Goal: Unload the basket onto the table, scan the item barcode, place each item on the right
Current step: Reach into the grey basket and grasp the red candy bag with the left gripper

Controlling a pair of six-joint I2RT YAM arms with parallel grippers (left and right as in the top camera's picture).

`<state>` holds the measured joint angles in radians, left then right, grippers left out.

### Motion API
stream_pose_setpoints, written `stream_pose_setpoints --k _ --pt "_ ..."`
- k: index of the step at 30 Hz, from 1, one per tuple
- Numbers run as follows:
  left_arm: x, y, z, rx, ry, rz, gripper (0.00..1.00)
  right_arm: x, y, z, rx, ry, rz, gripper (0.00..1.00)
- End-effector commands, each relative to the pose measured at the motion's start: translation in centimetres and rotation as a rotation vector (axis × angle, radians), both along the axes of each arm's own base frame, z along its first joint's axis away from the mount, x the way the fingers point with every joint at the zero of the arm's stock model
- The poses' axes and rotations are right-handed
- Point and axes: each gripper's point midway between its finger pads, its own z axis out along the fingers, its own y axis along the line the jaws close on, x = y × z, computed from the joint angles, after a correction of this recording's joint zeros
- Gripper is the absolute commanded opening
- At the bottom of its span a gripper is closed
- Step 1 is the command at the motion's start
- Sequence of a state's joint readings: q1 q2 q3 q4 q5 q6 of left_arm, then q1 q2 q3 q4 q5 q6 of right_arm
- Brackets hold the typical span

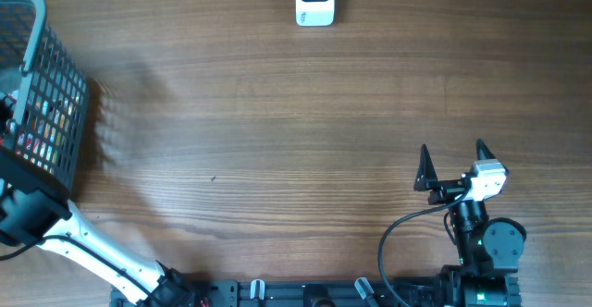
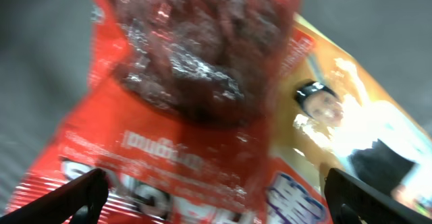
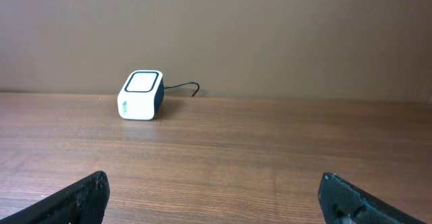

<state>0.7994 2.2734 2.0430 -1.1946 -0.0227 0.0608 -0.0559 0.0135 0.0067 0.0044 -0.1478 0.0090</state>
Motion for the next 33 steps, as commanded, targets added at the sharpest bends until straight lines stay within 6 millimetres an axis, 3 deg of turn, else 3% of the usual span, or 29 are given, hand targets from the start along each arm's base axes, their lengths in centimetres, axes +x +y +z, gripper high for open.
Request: stream_pose_setpoints --k 1,10,15,16,18,20,23,26,27,30,33 --pt "-1.0 1.6 -0.1 0.088 0.063 0.03 1.0 0.0 -0.3 0.2 -0.008 -0.009 -0.015 1.0" --pt "0.9 2.2 0.0 0.139 0.01 0.016 1.0 0.0 -0.3 0.2 -0.008 -0.009 -0.015 0.99" --pt "0.5 1.9 -2.0 0.128 0.022 0.015 0.95 0.0 -0.3 0.2 -0.008 -0.009 -0.015 1.0" --pt "0.4 1.8 -2.3 0.126 0.025 0.014 0.9 0.0 -0.3 0.2 -0.008 -0.009 -0.015 1.0" --pt "0.5 1.9 -2.4 0.127 0.023 0.014 0.71 0.0 -0.3 0.2 -0.008 -0.009 -0.015 1.0" --pt "0.6 2.0 -2.4 0.131 0.018 0.015 0.57 0.0 -0.3 0.2 -0.008 -0.009 -0.015 1.0" --pt "0.6 2.0 -2.3 0.133 0.017 0.015 0.45 0.0 -0.3 0.2 -0.007 -0.009 -0.015 1.0" --pt "0.7 2.1 -1.6 0.142 0.008 0.016 0.08 0.0 -0.3 0.2 -0.007 -0.009 -0.015 1.0" --pt "0.7 2.1 -1.1 0.149 0.0 0.017 0.04 0.0 -0.3 0.2 -0.007 -0.009 -0.015 1.0" --pt "0.9 2.2 1.3 0.183 -0.035 0.019 0.04 0.0 -0.3 0.2 -0.008 -0.009 -0.015 1.0" --pt "0.9 2.3 6.2 0.255 -0.109 0.025 0.05 0.0 -0.3 0.2 -0.008 -0.009 -0.015 1.0"
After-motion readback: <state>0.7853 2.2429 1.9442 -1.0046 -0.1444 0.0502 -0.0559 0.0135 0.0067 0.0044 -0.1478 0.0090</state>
